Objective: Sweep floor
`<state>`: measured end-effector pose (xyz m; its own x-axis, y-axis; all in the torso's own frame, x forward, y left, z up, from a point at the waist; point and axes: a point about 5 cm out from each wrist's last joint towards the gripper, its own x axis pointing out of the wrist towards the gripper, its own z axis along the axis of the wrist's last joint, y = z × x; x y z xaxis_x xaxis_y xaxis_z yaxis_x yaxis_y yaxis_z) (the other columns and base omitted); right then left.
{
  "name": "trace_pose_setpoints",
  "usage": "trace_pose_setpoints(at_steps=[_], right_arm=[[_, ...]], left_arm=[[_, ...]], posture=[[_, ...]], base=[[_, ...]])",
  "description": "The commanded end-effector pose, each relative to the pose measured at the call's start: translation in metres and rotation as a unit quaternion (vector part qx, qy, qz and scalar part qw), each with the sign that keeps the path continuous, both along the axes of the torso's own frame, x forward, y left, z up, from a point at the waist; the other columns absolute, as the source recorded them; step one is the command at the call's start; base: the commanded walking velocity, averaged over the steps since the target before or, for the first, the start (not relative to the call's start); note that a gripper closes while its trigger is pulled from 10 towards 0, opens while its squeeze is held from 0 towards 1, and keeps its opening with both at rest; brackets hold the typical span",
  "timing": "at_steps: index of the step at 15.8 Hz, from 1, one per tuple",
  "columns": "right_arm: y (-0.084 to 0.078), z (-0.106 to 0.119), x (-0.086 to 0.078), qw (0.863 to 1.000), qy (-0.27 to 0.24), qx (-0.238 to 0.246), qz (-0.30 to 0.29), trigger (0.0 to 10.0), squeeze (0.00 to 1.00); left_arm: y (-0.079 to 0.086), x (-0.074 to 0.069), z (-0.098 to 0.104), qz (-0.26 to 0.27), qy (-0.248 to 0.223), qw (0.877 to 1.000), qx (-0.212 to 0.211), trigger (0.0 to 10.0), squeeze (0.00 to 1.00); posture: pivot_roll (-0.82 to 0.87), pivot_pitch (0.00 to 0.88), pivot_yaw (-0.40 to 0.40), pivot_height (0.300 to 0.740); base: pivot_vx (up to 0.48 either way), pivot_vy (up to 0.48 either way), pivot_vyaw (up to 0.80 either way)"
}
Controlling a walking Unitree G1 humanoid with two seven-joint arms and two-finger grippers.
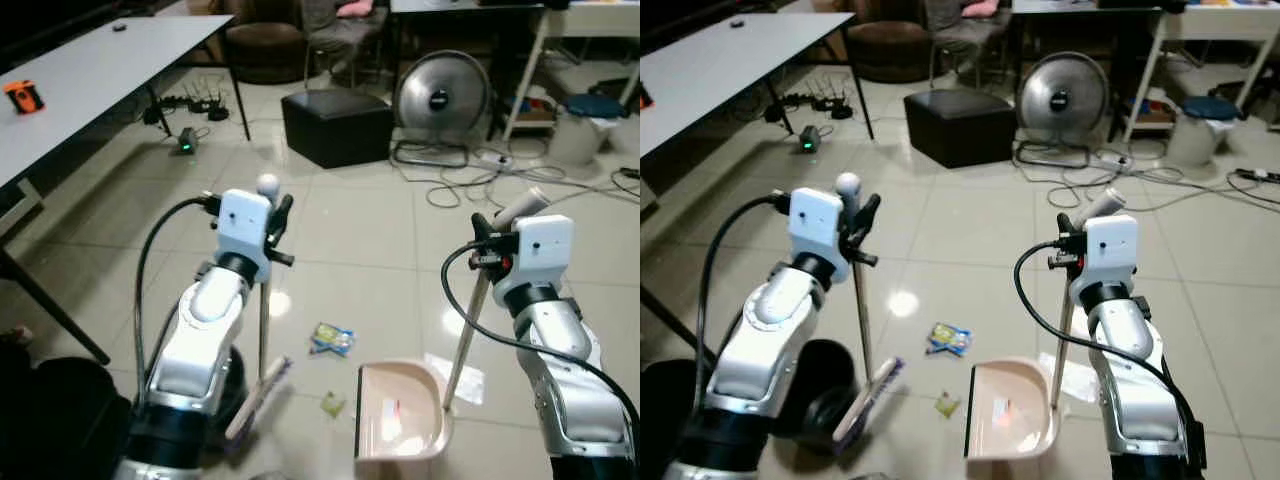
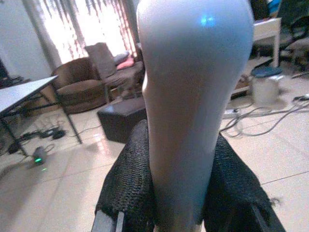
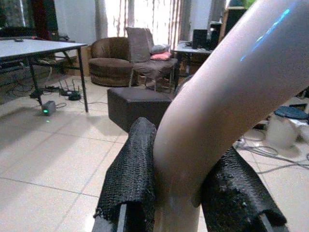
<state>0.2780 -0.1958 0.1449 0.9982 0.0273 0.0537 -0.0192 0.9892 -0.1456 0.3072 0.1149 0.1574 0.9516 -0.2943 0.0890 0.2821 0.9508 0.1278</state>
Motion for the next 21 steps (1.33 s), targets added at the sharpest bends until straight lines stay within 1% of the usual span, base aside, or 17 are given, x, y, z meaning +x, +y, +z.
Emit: trace_pose_setpoints(at_steps=[1, 2, 5, 9, 10, 14, 15, 17, 21], right_arm=[[0.005, 0.009, 0.005, 1.000, -0.024, -0.004, 0.006, 10.0, 0.00], [0.005, 0.009, 0.007, 1.000, -0.025, -0.006, 0.008, 10.0, 0.00], [0.006, 0.007, 0.008, 1.000, -0.021, -0.009, 0.007, 10.0, 0.00], [0.007, 0.005, 0.007, 1.000, -0.021, -0.008, 0.006, 10.0, 0.00], [0.009, 0.004, 0.006, 1.000, -0.020, -0.008, 0.006, 10.0, 0.00], [0.008, 0.004, 0.006, 1.000, -0.018, -0.008, 0.005, 10.0, 0.00], [0.007, 0.004, 0.007, 1.000, -0.018, -0.009, 0.005, 10.0, 0.00], [0.006, 0.004, 0.008, 1.000, -0.019, -0.009, 0.005, 10.0, 0.00], [0.005, 0.003, 0.018, 0.999, -0.021, -0.020, 0.013, 10.0, 0.00]], left_arm=[[0.000, 0.005, 0.012, -0.003, -0.026, 1.000, -0.004, 10.0, 0.00], [0.001, 0.008, 0.013, 0.001, -0.027, 1.000, -0.005, 10.0, 0.00], [0.005, 0.011, 0.015, 0.005, -0.033, 0.999, -0.003, 10.0, 0.00], [0.005, 0.012, 0.015, 0.005, -0.039, 0.999, 0.005, 10.0, 0.00], [0.003, 0.012, 0.014, 0.006, -0.043, 0.999, 0.013, 10.0, 0.00], [-0.001, 0.013, 0.012, 0.003, -0.040, 0.999, 0.018, 10.0, 0.00], [-0.001, 0.013, 0.011, 0.005, -0.033, 0.999, 0.001, 10.0, 0.00], [0.000, 0.014, 0.011, 0.010, -0.031, 0.999, 0.001, 10.0, 0.00], [0.002, 0.015, 0.015, 0.019, -0.049, 0.999, 0.014, 10.0, 0.00]], posture=[[-0.02, 0.021, 0.067, 0.740], [-0.02, 0.021, 0.067, 0.740], [-0.02, 0.019, 0.066, 0.740], [-0.03, 0.019, 0.070, 0.740], [-0.03, 0.022, 0.072, 0.740], [-0.04, 0.031, 0.070, 0.740], [-0.03, 0.039, 0.068, 0.740], [-0.03, 0.041, 0.067, 0.740], [0.00, 0.085, 0.085, 0.740]], base=[[0.000, 0.000, 0.00], [0.000, 0.000, 0.00], [0.000, 0.000, 0.00], [0.000, 0.000, 0.00], [0.000, 0.000, 0.00], [0.000, -0.458, 0.00], [0.000, 0.000, 0.00], [0.000, 0.000, 0.00], [0.000, 0.000, 0.00]])
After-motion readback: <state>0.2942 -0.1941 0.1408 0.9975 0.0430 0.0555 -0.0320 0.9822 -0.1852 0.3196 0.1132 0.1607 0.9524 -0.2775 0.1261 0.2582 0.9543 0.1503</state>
